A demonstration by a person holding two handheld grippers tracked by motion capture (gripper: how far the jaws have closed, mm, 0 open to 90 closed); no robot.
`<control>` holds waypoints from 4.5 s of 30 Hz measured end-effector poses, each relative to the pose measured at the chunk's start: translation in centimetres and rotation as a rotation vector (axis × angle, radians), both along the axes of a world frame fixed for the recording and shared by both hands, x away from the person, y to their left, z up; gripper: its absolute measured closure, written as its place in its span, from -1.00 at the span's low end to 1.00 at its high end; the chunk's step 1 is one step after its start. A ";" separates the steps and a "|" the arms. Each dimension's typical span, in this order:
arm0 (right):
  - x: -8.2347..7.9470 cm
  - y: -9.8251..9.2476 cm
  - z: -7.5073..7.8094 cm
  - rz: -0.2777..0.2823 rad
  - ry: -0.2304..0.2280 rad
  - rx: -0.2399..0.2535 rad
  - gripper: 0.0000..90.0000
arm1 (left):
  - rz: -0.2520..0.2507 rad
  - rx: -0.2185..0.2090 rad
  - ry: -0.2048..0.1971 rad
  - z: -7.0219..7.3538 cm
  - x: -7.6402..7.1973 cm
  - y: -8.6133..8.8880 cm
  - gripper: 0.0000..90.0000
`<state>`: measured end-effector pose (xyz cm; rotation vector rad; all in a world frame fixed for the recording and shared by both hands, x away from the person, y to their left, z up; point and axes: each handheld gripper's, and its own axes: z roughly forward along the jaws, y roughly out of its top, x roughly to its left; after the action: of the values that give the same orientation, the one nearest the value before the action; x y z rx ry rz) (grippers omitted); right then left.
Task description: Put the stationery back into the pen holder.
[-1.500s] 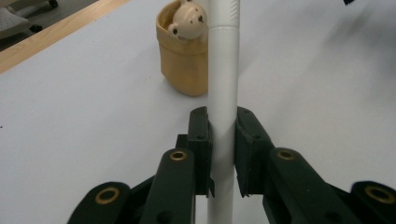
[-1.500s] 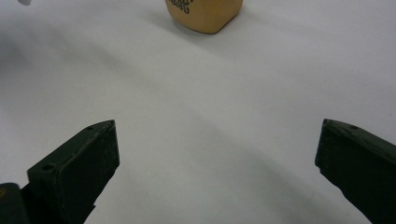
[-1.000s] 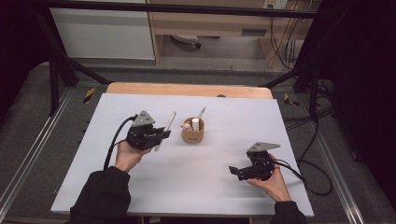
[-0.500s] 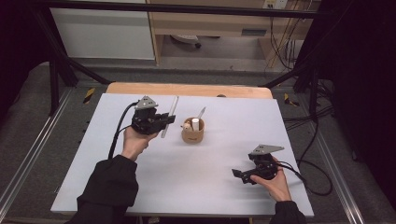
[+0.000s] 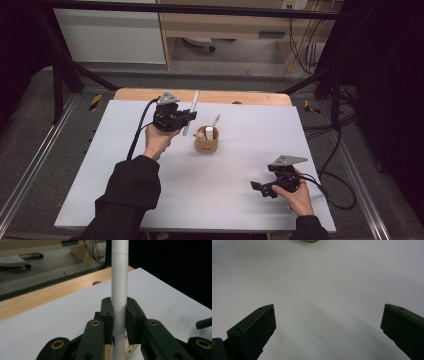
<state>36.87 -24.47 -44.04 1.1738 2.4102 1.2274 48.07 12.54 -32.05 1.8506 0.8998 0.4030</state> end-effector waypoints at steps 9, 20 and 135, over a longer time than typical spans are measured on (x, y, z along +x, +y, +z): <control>0.0 0.0 0.0 -0.002 0.001 -0.003 -0.98 | 0.005 0.003 -0.005 -0.7 1.9 -1.7 0.72; 0.0 0.1 -0.1 0.006 0.004 -0.010 -0.98 | 0.012 0.007 -0.009 -1.3 3.6 -3.0 0.72; 0.1 0.3 -0.5 0.020 0.011 -0.046 -0.98 | -0.041 0.225 0.105 -4.4 -3.3 4.8 -0.64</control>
<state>36.94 -24.14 -44.54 1.1487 2.4502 1.1684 44.77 17.32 -36.46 2.1092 0.9154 0.3980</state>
